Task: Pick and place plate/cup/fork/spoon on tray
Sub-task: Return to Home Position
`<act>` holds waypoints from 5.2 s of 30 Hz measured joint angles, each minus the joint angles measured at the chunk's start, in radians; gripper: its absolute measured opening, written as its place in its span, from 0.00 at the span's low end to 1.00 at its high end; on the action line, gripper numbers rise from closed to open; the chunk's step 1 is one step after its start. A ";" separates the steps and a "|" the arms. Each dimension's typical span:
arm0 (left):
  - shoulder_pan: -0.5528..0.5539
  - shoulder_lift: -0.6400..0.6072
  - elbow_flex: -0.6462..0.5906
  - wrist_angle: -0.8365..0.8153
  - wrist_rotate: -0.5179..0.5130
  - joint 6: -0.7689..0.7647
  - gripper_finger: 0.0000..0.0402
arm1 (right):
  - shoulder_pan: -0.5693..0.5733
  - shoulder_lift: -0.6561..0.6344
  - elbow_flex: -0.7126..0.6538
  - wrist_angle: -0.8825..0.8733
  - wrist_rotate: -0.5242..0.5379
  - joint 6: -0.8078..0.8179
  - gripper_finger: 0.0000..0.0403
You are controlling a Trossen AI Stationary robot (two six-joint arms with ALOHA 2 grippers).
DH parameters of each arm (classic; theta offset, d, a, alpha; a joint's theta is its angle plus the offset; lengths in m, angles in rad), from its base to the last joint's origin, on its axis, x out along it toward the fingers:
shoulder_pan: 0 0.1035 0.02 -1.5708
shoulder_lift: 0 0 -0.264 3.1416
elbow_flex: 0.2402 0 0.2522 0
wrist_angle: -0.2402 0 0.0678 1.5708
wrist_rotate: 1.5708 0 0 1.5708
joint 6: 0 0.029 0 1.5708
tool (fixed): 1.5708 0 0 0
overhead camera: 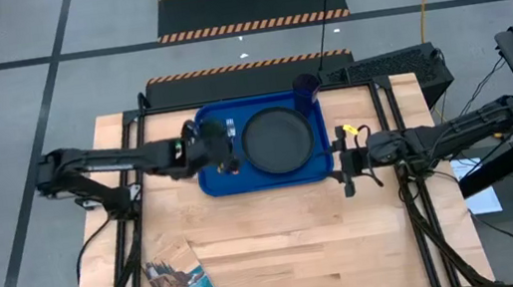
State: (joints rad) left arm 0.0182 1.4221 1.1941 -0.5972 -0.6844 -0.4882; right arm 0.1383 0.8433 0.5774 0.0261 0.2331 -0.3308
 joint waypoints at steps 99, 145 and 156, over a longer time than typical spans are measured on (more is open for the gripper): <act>-0.091 -0.450 -0.919 0.942 0.415 0.515 0.01 | -0.278 -0.840 -0.562 0.104 -0.363 0.328 0.00; -0.091 -0.595 -0.919 0.887 0.419 0.507 0.02 | -0.150 -0.840 -0.562 0.007 -0.235 0.292 0.00; -0.071 -0.794 -1.035 0.910 0.480 0.558 0.02 | -0.150 -0.839 -0.562 0.010 -0.234 0.292 0.00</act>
State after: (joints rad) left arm -0.0524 0.6278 0.1591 0.3125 -0.2049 0.0693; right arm -0.0116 0.0044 0.0151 0.0359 -0.0013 -0.0387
